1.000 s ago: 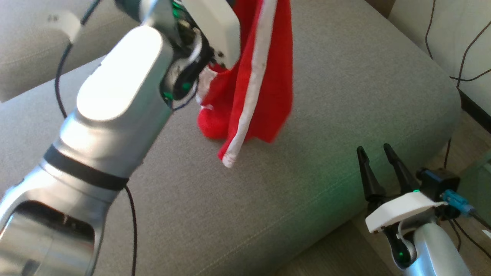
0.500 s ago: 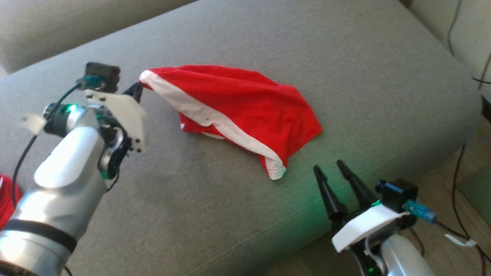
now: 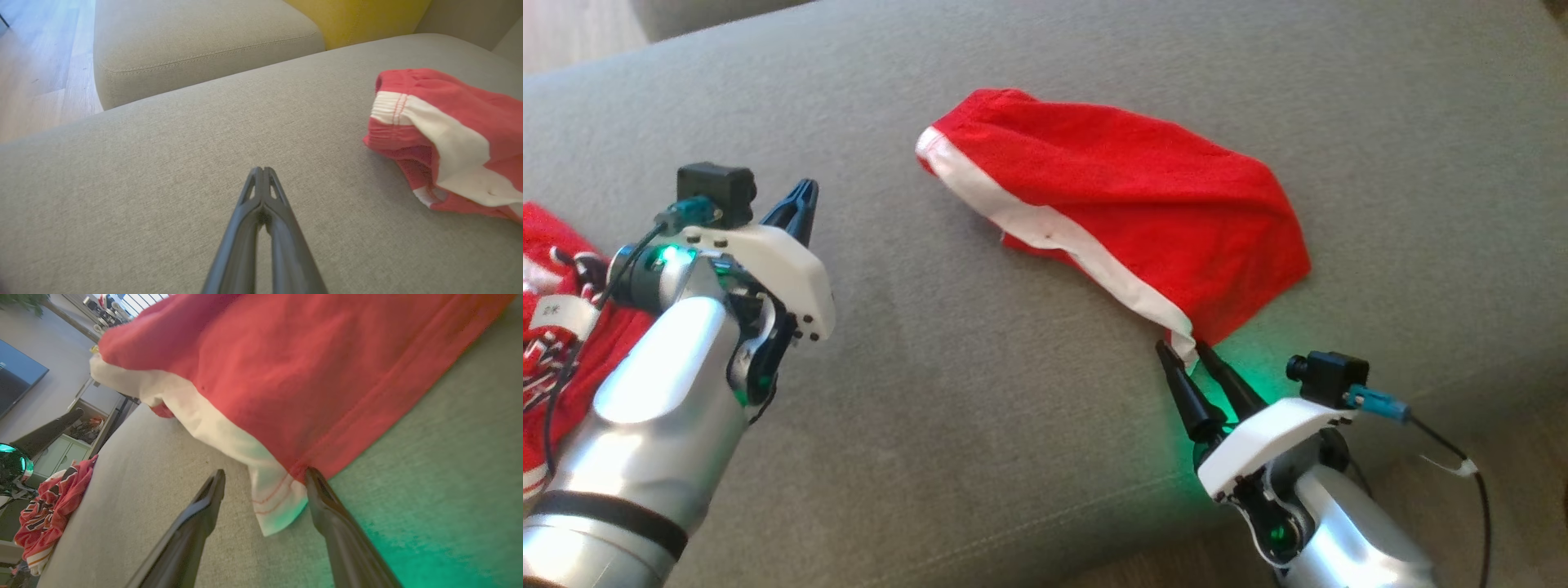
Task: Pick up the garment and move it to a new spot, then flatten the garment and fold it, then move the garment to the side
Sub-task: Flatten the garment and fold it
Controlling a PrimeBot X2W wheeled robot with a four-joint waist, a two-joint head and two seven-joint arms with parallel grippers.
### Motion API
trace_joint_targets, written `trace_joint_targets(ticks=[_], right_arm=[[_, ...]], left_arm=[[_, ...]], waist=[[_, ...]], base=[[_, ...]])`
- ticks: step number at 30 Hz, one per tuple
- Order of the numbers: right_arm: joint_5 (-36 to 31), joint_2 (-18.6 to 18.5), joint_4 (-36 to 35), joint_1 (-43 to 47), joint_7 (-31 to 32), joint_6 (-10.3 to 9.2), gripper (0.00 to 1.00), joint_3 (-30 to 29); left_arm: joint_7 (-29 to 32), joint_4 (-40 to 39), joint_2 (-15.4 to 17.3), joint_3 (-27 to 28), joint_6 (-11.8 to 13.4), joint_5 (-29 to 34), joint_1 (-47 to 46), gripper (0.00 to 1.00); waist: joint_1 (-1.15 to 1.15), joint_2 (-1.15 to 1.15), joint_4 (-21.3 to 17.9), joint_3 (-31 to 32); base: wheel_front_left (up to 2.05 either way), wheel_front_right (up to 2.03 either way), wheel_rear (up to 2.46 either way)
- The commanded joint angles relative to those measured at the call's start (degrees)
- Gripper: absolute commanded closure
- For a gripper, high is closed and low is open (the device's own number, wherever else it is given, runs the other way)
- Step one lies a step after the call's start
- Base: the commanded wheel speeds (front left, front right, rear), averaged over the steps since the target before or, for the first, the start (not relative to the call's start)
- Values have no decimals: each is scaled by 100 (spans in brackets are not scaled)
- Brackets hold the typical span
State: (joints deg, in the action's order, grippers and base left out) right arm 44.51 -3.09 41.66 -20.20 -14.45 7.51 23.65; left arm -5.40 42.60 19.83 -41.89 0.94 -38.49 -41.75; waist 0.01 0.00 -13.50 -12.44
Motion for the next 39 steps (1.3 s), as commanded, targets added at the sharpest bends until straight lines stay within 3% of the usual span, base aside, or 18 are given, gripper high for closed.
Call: trace_joint_targets(ticks=[1, 6, 10, 11, 12, 15, 21, 26, 30, 34, 39], right_arm=[[139, 22, 13, -120, -55, -2, 0, 209], [556, 22, 668, -530, -55, -2, 0, 610], [288, 22, 829, -651, -55, -2, 4, 633], [200, 22, 850, -648, -55, -2, 18, 633], [127, 22, 863, -637, -55, -2, 42, 625], [-307, 22, 889, -642, -55, -2, 100, 501], [-1683, 22, 425, -415, -55, -2, 100, -402], [-3360, 22, -740, -43, -55, -2, 100, -1678], [-4136, 22, -1767, 188, 79, -2, 100, -2358], [-4631, 22, -2672, 378, 669, -2, 100, -2602], [-5001, 22, -3025, 705, 1248, -2, 100, -2619]], left_arm=[[-64, -157, 154, 211, -23, -3, -380, 100], [-151, -179, 126, 186, -56, 25, -507, 100], [-240, -195, 136, 196, -79, 17, -553, 100], [-258, -201, 143, 195, -84, 18, -560, 100], [-276, -205, 153, 198, -89, 16, -567, 100], [-342, -211, 202, 223, -90, 9, -593, 100], [-491, -273, 319, 369, -129, -121, -601, 100], [-529, -532, 411, 513, -157, -309, -501, 100], [-467, -906, 459, 582, -161, -465, -356, 100], [-276, -1382, 543, 591, -94, -595, -122, 100], [-50, -1973, 670, 346, -139, -564, 296, 100]], waist=[[-1, 0, 129, -110], [-1, 0, 239, -235], [-1, 0, 228, -312], [-1, 0, 217, -327], [-1, 0, 202, -338], [-1, 0, 146, -354], [-1, 0, 16, -265], [-1, 0, -9, -48], [-1, 0, 84, 226], [-1, 0, 154, 441], [-1, 0, 184, 429]], base=[[0, 0, 0], [0, 0, 0], [0, 0, 0], [0, 0, 0], [0, 0, 0], [0, 0, 0], [0, 0, 0], [0, 0, 0], [0, 0, 0], [0, 0, 0], [0, 0, 0]])
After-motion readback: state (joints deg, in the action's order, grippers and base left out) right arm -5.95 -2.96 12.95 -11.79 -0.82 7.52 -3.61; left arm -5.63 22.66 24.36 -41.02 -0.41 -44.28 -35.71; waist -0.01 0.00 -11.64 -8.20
